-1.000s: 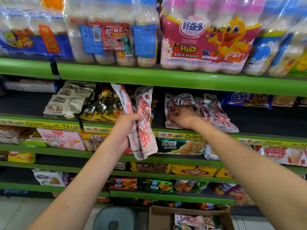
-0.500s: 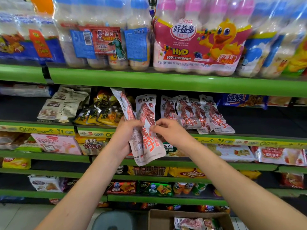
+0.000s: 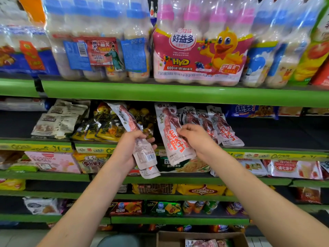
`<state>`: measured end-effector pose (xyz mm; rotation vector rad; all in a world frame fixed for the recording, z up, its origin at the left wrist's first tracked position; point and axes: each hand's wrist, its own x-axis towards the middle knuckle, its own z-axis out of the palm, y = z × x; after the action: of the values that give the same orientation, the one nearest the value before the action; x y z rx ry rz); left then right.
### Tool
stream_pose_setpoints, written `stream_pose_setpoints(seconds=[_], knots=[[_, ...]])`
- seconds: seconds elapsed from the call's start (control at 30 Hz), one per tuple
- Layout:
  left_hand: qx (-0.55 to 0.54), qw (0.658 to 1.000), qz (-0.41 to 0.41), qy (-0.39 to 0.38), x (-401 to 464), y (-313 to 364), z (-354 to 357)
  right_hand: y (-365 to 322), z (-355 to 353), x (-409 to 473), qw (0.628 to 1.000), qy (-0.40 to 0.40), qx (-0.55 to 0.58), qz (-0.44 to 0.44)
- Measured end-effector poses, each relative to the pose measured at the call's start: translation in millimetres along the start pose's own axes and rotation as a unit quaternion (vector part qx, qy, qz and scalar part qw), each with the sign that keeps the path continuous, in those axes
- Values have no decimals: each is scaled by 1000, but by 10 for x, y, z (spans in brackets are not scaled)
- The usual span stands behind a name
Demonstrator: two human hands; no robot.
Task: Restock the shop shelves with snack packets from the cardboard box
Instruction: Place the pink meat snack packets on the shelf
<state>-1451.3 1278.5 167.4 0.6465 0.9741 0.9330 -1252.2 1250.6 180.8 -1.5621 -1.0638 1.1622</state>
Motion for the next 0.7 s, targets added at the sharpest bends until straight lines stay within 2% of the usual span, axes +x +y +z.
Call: stream_pose_setpoints(seconds=[0.2,0.3,0.5,0.7], knots=[[12,997,-27,-70,10,-25,96,-9,-570,177,996,68,56,19],[-6,993,-50,-103,21,-89,178,74,-789,159,995,77,56,9],[19,994,-22,-106,73,-170,337,161,-1046,38,994,79,82,-9],[35,993,-35,-106,37,-170,459,161,-1320,52,992,97,84,-20]])
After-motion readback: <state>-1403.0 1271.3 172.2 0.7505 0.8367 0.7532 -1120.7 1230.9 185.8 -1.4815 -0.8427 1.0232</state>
